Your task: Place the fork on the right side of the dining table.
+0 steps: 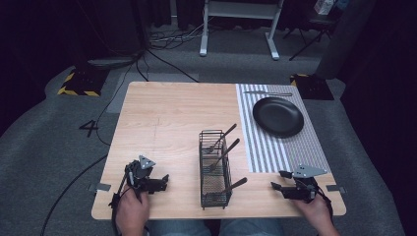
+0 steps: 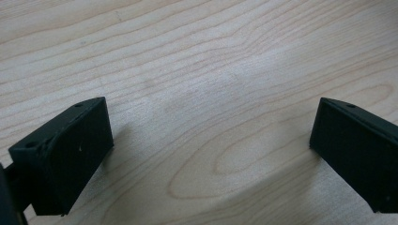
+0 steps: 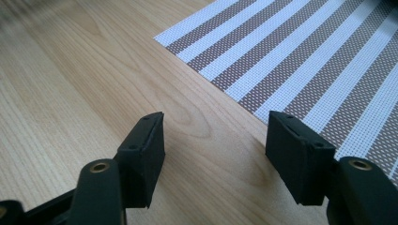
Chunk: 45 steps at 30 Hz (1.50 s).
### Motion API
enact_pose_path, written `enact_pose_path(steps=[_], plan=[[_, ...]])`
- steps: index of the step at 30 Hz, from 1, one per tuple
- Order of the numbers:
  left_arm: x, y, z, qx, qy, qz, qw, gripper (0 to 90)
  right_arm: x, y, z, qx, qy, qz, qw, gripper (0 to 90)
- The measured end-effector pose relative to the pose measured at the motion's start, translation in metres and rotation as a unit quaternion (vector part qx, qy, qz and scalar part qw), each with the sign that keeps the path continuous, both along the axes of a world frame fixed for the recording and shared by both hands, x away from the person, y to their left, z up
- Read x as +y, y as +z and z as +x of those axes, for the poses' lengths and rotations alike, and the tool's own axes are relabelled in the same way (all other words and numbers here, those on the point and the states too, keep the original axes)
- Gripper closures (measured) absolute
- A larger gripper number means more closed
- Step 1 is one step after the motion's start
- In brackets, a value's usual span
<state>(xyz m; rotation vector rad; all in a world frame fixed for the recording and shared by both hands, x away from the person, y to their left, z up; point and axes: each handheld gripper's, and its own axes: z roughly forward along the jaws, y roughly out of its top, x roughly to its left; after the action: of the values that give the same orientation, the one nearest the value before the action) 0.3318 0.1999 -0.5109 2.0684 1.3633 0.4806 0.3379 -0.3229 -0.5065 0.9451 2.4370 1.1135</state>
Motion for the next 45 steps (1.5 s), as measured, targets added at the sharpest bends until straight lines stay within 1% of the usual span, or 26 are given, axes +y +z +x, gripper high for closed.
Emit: enact_pose_path(steps=[2, 7, 11, 12, 13, 16, 19, 20, 21, 23, 25, 26, 28, 29, 31, 33, 34, 35, 36, 39, 40, 43, 45], plan=[[0.000, 0.000, 0.000, 0.000, 0.000, 0.000, 1.0000, 0.0, 0.000, 0.002, 0.000, 0.006, -0.001, 0.004, 1.0000, 39.6], [0.000, 0.000, 0.000, 0.000, 0.000, 0.000, 1.0000, 0.0, -0.003, 0.013, -0.003, 0.000, -0.002, 0.016, 0.9999, 40.9], [0.000, 0.000, 0.000, 0.000, 0.000, 0.000, 1.0000, 0.0, -0.002, 0.021, -0.007, -0.001, 0.005, 0.017, 0.9998, 42.6], [0.000, 0.000, 0.000, 0.000, 0.000, 0.000, 1.0000, 0.0, -0.002, 0.021, -0.007, -0.001, 0.005, 0.017, 0.9998, 42.6], [0.000, 0.000, 0.000, 0.000, 0.000, 0.000, 1.0000, 0.0, 0.000, 0.026, -0.008, 0.003, 0.010, 0.018, 0.9998, 43.2], [0.000, 0.000, 0.000, 0.000, 0.000, 0.000, 1.0000, 0.0, 0.002, 0.036, -0.011, 0.006, 0.019, 0.022, 0.9996, 43.9], [0.000, 0.000, 0.000, 0.000, 0.000, 0.000, 1.0000, 0.0, 0.006, 0.046, -0.015, 0.003, 0.024, 0.027, 0.9994, 44.5], [0.000, 0.000, 0.000, 0.000, 0.000, 0.000, 1.0000, 0.0, 0.006, 0.046, -0.015, 0.003, 0.024, 0.027, 0.9994, 44.5], [0.000, 0.000, 0.000, 0.000, 0.000, 0.000, 1.0000, 0.0, 0.009, 0.053, -0.018, 0.000, 0.030, 0.030, 0.9991, 44.7], [0.000, 0.000, 0.000, 0.000, 0.000, 0.000, 1.0000, 0.0, 0.013, 0.060, -0.020, -0.001, 0.035, 0.030, 0.9990, 44.7], [0.000, 0.000, 0.000, 0.000, 0.000, 0.000, 1.0000, 0.0, 0.016, 0.065, -0.022, -0.001, 0.039, 0.030, 0.9988, 44.9], [0.000, 0.000, 0.000, 0.000, 0.000, 0.000, 1.0000, 0.0, 0.016, 0.065, -0.022, -0.001, 0.039, 0.030, 0.9988, 44.9], [0.000, 0.000, 0.000, 0.000, 0.000, 0.000, 1.0000, 0.0, 0.022, 0.073, -0.025, 0.002, 0.045, 0.034, 0.9984, 45.3], [0.000, 0.000, 0.000, 0.000, 0.000, 0.000, 1.0000, 0.0, 0.022, 0.073, -0.025, 0.002, 0.045, 0.034, 0.9984, 45.3], [0.000, 0.000, 0.000, 0.000, 0.000, 0.000, 1.0000, 0.0, 0.026, 0.080, -0.027, 0.005, 0.051, 0.038, 0.9980, 45.7], [0.000, 0.000, 0.000, 0.000, 0.000, 0.000, 1.0000, 0.0, 0.028, 0.083, -0.028, 0.005, 0.052, 0.039, 0.9979, 45.7], [0.000, 0.000, 0.000, 0.000, 0.000, 0.000, 1.0000, 0.0, 0.031, 0.088, -0.029, 0.007, 0.057, 0.042, 0.9975, 45.8], [0.000, 0.000, 0.000, 0.000, 0.000, 0.000, 1.0000, 0.0, 0.031, 0.088, -0.029, 0.007, 0.057, 0.042, 0.9975, 45.8], [0.000, 0.000, 0.000, 0.000, 0.000, 0.000, 1.0000, 0.0, 0.034, 0.093, -0.030, 0.009, 0.061, 0.046, 0.9970, 46.0], [0.000, 0.000, 0.000, 0.000, 0.000, 0.000, 1.0000, 0.0, 0.041, 0.100, -0.031, 0.008, 0.066, 0.047, 0.9966, 46.2], [0.000, 0.000, 0.000, 0.000, 0.000, 0.000, 1.0000, 0.0, 0.041, 0.100, -0.031, 0.008, 0.066, 0.047, 0.9966, 46.2], [0.000, 0.000, 0.000, 0.000, 0.000, 0.000, 1.0000, 0.0, 0.050, 0.108, -0.032, 0.010, 0.081, 0.054, 0.9952, 46.3], [0.000, 0.000, 0.000, 0.000, 0.000, 0.000, 1.0000, 0.0, 0.053, 0.110, -0.032, 0.009, 0.085, 0.054, 0.9949, 46.3]])
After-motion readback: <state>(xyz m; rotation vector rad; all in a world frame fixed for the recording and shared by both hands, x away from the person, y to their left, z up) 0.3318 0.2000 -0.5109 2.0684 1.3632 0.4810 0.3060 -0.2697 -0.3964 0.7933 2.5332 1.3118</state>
